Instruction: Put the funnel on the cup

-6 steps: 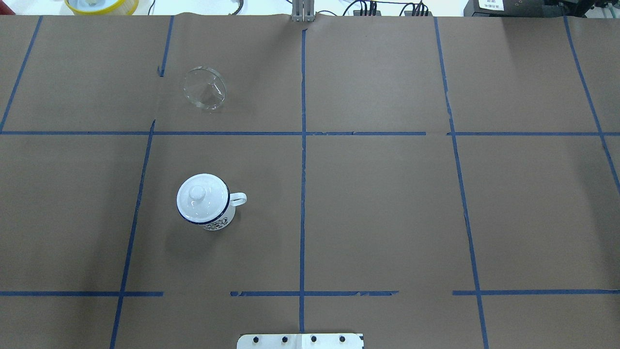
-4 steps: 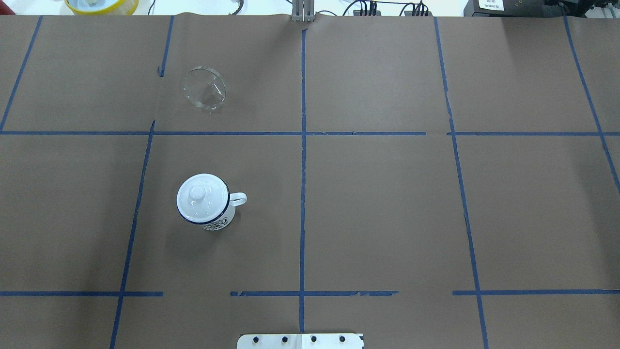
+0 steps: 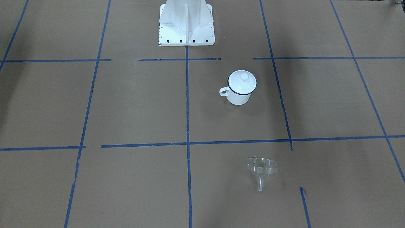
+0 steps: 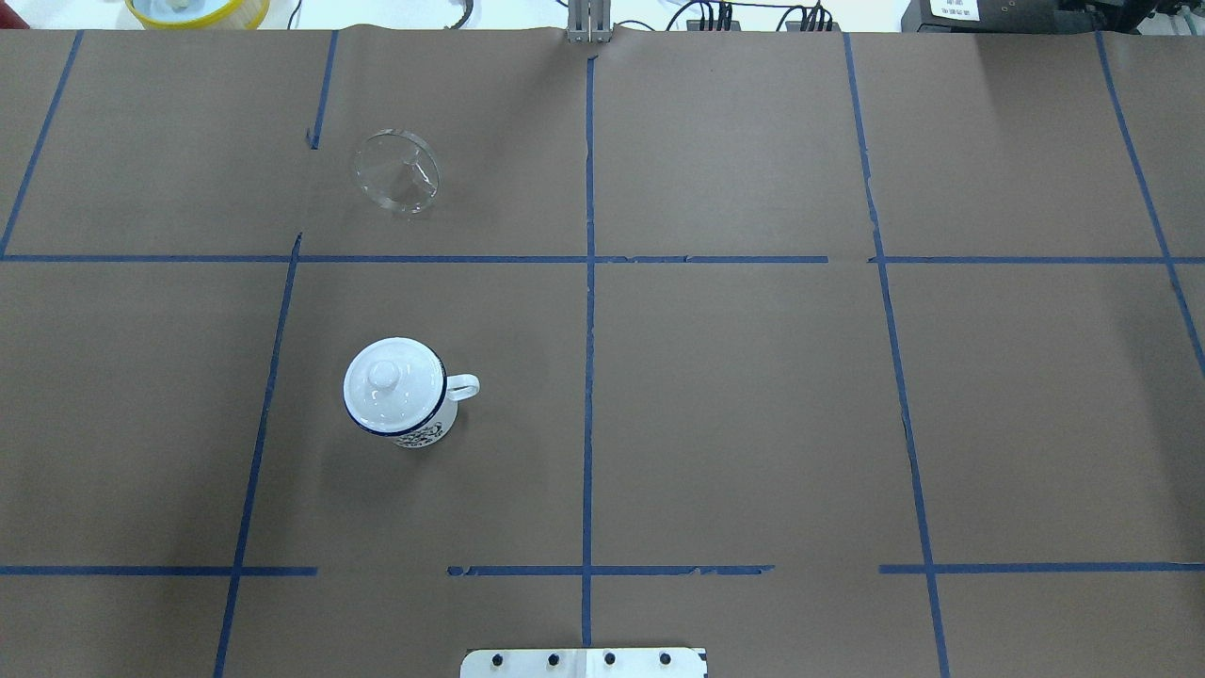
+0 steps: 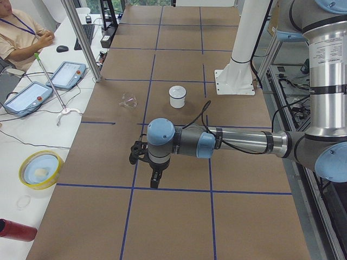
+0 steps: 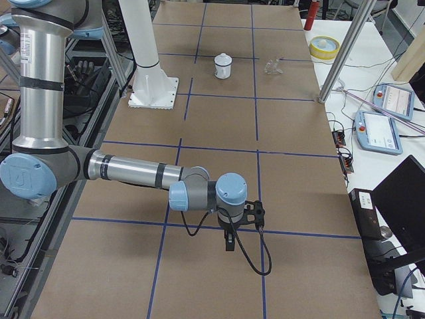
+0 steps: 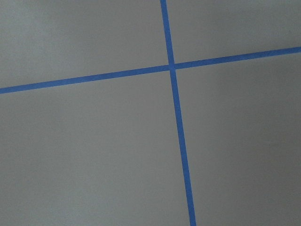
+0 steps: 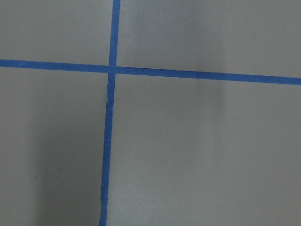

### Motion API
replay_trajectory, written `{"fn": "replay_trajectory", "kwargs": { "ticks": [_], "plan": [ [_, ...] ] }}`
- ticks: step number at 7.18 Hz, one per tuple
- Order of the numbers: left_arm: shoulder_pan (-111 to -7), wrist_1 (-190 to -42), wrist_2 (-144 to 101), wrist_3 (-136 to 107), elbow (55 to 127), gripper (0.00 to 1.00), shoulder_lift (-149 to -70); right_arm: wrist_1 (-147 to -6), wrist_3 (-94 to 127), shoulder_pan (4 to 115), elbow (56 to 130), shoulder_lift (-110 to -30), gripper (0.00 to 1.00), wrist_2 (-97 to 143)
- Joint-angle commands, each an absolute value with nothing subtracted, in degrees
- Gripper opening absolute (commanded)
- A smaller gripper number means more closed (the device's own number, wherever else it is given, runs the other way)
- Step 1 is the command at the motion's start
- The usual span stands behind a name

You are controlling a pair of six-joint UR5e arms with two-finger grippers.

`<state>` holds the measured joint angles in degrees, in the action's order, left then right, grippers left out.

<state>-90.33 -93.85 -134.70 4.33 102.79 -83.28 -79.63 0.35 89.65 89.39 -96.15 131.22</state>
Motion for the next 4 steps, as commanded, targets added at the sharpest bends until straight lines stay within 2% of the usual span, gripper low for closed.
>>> {"fn": "replay_trajectory", "kwargs": {
  "ticks": [1,2,4],
  "plan": [
    [-90.18,-96.48,-135.62,3.26,103.55,1.0,-91.53,-79.63,0.35,89.65,89.38,-96.15,1.0,131.22],
    [-90.18,-99.9,-135.79,-1.1,102.32,1.0,-93.67,-79.63,0.35,89.65,89.38,-96.15,1.0,131.22],
    [-90.0,-106.95,-136.06,-1.32,101.25,1.0,-90.9,-79.63,0.35,89.65,89.38,-96.15,1.0,131.22]
  ]
}}
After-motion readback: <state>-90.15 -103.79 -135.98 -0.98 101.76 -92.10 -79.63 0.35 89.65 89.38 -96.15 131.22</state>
